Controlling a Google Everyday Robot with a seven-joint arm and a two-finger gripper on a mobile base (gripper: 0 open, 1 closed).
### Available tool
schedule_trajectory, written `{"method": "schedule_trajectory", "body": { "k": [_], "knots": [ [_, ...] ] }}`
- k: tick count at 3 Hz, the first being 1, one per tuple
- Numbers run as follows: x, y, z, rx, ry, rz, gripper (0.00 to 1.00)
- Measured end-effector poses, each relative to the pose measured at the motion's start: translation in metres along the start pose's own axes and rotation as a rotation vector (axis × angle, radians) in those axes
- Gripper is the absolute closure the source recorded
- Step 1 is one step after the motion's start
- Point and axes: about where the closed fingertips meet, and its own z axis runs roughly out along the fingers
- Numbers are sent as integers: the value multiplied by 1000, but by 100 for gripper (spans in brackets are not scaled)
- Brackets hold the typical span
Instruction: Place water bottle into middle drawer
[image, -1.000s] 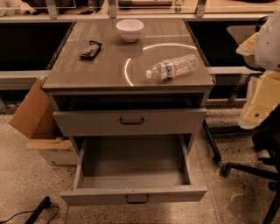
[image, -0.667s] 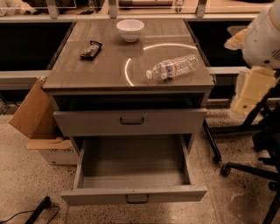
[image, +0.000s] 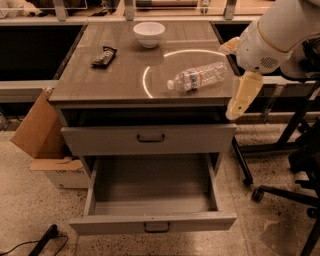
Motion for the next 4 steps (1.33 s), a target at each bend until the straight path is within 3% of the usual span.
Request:
{"method": "schedule_trajectory", "body": {
  "k": [1,2,4],
  "knots": [
    [0,0,0,0,0,0,0],
    [-3,-14,16,8,-18,-40,0],
    [-1,-55,62,-25,-72,-113,0]
  ]
}}
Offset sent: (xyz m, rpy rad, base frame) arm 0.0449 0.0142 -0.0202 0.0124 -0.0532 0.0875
